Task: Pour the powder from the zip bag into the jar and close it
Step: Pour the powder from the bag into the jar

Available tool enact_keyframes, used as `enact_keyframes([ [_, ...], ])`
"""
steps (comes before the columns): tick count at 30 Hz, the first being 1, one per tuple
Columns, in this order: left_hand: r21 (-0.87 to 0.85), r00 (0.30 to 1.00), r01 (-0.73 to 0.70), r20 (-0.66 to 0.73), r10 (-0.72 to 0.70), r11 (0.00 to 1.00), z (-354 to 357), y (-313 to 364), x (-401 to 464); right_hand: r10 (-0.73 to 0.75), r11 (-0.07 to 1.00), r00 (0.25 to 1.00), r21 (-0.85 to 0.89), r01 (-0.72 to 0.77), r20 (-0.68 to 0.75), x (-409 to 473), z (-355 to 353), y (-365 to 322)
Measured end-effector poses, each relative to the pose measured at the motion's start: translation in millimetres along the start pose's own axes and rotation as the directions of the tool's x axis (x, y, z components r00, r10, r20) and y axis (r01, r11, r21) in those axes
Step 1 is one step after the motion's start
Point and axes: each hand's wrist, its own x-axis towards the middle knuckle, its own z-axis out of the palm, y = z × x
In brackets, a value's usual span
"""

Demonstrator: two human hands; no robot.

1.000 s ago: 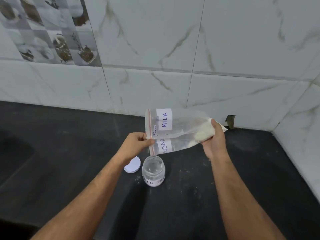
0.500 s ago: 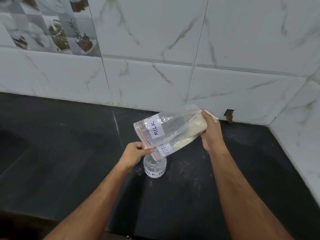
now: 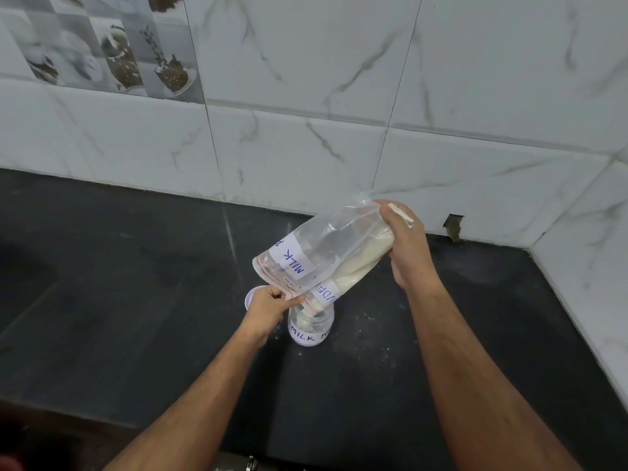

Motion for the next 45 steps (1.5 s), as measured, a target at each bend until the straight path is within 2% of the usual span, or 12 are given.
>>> enact_keyframes([
  [6,0.04,1.0,0.021,0.01,-0.022,0.999,-8.8,-8.7,2.5,-0.018,0.999,0.999,-0.041,0.02,0.039,-6.9,8.4,-5.3],
  [13,-0.01,0.998,0.027,0.057,-0.026,1.0,-11.9,-14.8,-0.5,-0.078,0.992,0.995,-0.095,0.084,0.065,-20.4,20.8,-9.3],
  [19,-0.026,0.998,0.009,0.056,-0.007,1.0,-11.5,-14.6,-2.6,0.057,0.967,0.998,0.25,-0.055,-0.001,-28.7,15.8,5.6],
  [22,-0.031,0.998,0.01,0.059,-0.008,0.999,-11.6,-14.4,-2.7,0.065,0.971,0.997,0.228,-0.071,0.031,-33.8,14.9,3.7],
  [26,-0.031,0.998,0.007,0.055,-0.005,1.0,-11.1,-15.5,-2.7,0.062,0.98,0.998,0.192,-0.057,-0.023,-35.8,14.0,0.9],
  [29,-0.033,0.999,0.001,0.05,0.001,0.999,-11.3,-16.6,-2.6,0.082,0.973,0.996,0.216,-0.086,0.028,-37.0,13.5,-0.2],
  [32,-0.027,0.999,0.006,0.046,-0.005,1.0,-12.1,-18.2,-2.2,0.104,0.953,0.994,0.288,-0.091,-0.031,-34.5,9.5,10.1],
  [35,-0.035,0.999,0.007,0.04,-0.005,0.999,-12.1,-18.7,-1.8,0.117,0.952,0.989,0.275,-0.138,0.091,-39.1,14.1,11.1],
  [38,-0.033,0.999,0.01,0.046,-0.008,0.999,-11.3,-19.5,-1.7,0.101,0.936,0.994,0.334,-0.109,0.041,-39.5,15.3,12.6],
  [41,-0.035,0.999,0.013,0.03,-0.012,0.999,-11.9,-19.8,-1.9,0.055,0.955,0.99,0.282,-0.091,0.133,-41.2,15.5,9.7],
  [45,-0.037,0.999,0.004,0.042,-0.002,0.999,-10.9,-20.5,-2.5,0.012,0.986,0.998,0.164,-0.023,0.066,-43.4,12.1,12.6],
])
